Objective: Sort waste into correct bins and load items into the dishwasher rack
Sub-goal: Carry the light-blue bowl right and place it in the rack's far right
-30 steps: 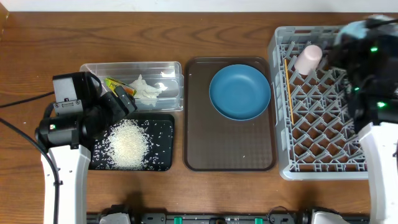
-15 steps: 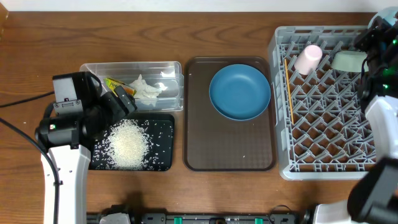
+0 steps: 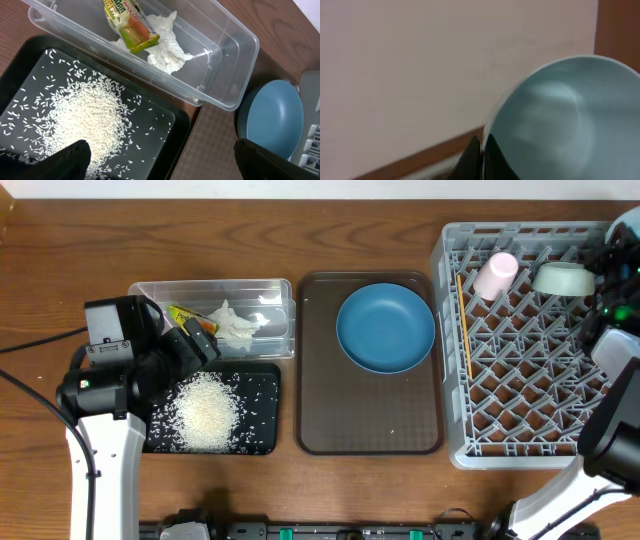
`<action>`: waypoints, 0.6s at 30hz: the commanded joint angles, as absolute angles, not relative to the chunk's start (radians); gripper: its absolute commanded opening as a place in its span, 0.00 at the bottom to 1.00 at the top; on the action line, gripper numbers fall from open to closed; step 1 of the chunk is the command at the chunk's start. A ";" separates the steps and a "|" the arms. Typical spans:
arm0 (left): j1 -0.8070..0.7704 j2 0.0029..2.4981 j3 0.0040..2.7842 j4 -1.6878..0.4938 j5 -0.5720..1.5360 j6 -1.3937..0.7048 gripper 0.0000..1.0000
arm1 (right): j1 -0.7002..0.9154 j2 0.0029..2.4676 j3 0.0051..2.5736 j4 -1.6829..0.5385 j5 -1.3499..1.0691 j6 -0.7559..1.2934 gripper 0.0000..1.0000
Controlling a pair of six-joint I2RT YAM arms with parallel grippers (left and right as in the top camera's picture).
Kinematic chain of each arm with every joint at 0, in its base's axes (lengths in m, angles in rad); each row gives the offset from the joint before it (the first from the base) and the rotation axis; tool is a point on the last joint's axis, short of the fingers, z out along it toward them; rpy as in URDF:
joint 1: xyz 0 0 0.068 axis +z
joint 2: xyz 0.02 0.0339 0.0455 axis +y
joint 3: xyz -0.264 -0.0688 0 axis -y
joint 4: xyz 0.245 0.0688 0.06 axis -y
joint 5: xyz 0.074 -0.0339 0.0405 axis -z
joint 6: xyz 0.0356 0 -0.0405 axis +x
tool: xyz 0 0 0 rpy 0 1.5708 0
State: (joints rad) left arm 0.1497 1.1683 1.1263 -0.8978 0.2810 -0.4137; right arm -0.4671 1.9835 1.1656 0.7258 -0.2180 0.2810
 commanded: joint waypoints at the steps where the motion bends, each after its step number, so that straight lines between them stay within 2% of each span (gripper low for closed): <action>1: 0.154 1.158 1.128 -0.901 0.268 -0.400 0.95 | -0.496 2.021 1.170 0.717 -0.245 0.276 0.01; 7: 0.154 1.158 1.128 -0.901 0.268 -0.400 0.95 | -0.522 2.024 1.171 0.655 -0.272 0.288 0.01; 18: 0.154 1.158 1.128 -0.901 0.268 -0.400 0.94 | -0.590 2.024 1.170 0.553 -0.456 0.453 0.01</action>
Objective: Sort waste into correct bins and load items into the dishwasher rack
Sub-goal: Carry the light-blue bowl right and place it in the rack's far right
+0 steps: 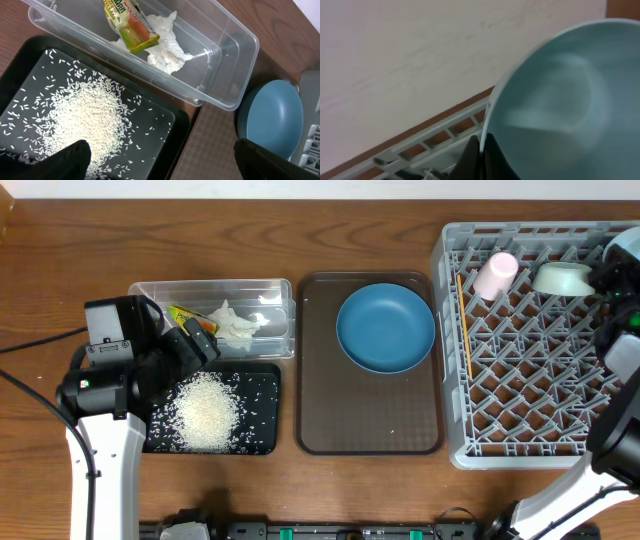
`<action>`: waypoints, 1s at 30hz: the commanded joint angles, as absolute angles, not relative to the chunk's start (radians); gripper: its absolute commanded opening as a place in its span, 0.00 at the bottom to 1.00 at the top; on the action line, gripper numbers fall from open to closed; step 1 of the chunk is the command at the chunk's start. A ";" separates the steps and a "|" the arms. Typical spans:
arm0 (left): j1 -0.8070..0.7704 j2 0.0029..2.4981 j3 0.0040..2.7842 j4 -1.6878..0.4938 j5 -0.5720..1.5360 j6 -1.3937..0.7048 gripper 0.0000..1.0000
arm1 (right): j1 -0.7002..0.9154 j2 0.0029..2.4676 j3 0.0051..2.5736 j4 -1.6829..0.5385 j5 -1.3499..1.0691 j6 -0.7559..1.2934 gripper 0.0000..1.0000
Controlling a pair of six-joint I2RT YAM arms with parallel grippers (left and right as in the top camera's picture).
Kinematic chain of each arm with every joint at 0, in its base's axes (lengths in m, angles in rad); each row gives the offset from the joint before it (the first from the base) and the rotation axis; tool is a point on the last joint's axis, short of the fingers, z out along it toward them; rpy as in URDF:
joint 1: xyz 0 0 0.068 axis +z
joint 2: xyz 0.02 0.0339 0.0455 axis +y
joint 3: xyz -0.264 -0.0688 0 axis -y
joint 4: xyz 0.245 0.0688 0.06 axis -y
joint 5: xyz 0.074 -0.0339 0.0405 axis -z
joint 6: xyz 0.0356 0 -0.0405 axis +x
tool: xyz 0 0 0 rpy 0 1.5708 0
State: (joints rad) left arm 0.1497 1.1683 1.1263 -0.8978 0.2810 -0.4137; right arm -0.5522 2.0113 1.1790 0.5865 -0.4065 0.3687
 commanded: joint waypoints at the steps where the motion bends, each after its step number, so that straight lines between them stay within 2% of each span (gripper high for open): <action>1: 0.154 1.158 1.128 -0.901 0.268 -0.400 0.95 | -0.598 2.024 1.170 0.551 -0.471 0.479 0.01; 15: 0.154 1.158 1.128 -0.901 0.268 -0.400 0.94 | -0.620 2.024 1.170 0.492 -0.583 0.679 0.05; 23: 0.154 1.158 1.128 -0.901 0.268 -0.400 0.95 | -0.672 2.024 1.170 0.353 -0.642 0.812 0.15; 30: 0.154 1.158 1.128 -0.901 0.268 -0.400 0.95 | -0.687 2.023 1.170 0.231 -0.663 0.816 0.21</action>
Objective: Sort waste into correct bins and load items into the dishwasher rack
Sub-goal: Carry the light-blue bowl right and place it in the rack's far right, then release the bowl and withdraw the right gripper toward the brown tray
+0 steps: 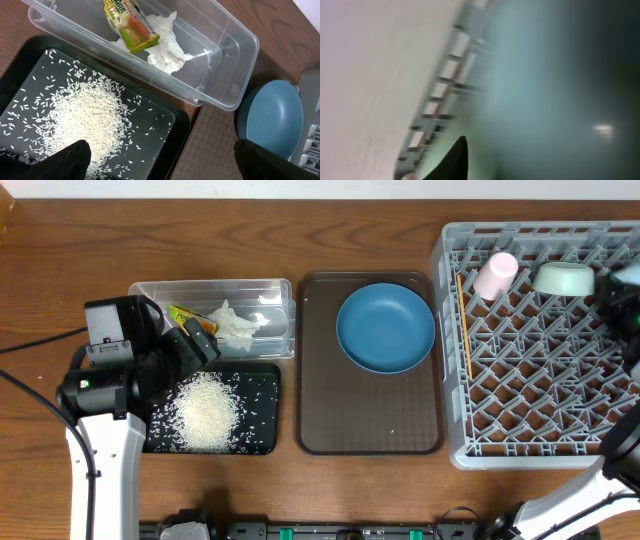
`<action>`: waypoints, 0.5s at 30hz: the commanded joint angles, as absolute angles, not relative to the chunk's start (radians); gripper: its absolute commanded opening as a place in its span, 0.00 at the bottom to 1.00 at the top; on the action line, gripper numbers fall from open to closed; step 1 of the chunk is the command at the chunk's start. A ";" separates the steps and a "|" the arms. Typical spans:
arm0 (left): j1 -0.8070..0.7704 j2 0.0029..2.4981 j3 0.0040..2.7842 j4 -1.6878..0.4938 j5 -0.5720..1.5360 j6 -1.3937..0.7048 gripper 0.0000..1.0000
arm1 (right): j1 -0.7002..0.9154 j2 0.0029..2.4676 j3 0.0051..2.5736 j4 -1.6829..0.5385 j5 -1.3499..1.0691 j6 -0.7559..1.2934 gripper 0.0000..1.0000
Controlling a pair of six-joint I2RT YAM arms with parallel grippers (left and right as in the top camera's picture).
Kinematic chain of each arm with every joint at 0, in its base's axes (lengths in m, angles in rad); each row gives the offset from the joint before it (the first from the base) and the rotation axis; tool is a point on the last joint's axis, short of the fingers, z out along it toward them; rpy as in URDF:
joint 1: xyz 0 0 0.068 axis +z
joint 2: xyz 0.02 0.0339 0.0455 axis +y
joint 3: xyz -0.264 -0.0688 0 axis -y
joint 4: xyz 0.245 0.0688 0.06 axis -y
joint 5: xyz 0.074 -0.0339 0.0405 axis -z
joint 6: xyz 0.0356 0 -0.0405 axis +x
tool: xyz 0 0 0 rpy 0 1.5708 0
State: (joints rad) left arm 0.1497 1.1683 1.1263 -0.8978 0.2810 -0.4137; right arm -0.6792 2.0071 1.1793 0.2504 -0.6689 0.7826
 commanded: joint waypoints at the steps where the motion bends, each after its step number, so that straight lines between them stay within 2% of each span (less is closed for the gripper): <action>1: 0.154 1.158 1.128 -0.901 0.268 -0.401 0.95 | -0.687 2.023 1.170 0.220 -0.663 0.819 0.23; 6: 0.154 1.158 1.128 -0.901 0.268 -0.400 0.95 | -0.690 2.023 1.170 0.186 -0.673 0.844 0.33; 15: 0.154 1.158 1.128 -0.901 0.268 -0.400 0.95 | -0.687 2.023 1.170 0.154 -0.780 0.844 0.40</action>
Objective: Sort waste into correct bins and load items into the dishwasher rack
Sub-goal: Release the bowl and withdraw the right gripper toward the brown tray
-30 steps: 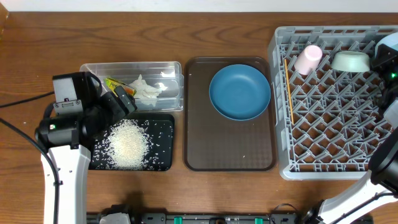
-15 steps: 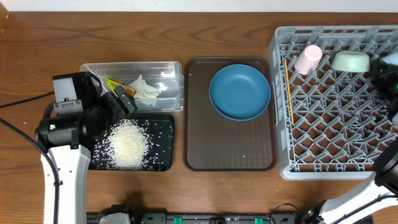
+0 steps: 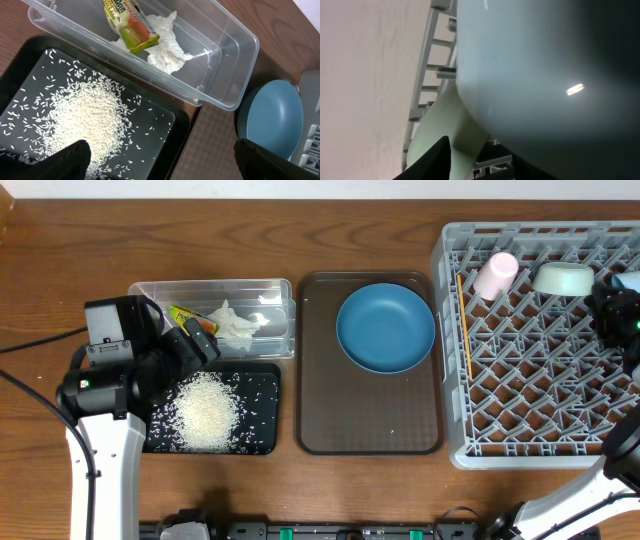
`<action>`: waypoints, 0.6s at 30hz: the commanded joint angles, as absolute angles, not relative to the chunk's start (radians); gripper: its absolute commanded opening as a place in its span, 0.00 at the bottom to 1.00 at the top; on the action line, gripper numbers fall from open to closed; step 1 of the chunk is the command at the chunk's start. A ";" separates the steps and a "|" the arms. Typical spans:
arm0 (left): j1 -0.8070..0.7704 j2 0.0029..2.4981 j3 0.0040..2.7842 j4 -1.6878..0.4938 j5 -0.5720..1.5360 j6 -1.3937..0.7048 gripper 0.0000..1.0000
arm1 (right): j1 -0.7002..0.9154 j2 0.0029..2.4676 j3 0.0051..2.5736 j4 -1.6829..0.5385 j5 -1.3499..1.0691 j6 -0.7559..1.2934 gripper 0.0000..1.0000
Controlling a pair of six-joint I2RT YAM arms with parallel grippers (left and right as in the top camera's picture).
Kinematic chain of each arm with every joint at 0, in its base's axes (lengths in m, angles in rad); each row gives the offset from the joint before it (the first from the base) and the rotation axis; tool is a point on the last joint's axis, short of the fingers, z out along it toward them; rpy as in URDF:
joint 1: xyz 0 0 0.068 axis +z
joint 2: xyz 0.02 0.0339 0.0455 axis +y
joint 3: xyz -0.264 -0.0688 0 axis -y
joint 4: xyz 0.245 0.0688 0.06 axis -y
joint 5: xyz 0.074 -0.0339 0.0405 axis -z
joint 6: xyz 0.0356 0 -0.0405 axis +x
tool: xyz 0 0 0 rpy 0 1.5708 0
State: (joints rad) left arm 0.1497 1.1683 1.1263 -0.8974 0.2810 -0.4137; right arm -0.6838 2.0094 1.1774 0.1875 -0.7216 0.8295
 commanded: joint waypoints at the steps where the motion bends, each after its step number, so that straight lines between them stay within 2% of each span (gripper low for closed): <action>1: 0.154 1.158 1.128 -0.901 0.268 -0.400 0.94 | -0.686 2.023 1.170 0.134 -0.784 0.844 0.40; 18: 0.154 1.158 1.128 -0.901 0.268 -0.400 0.95 | -0.573 2.023 1.169 -0.024 -0.786 0.757 0.41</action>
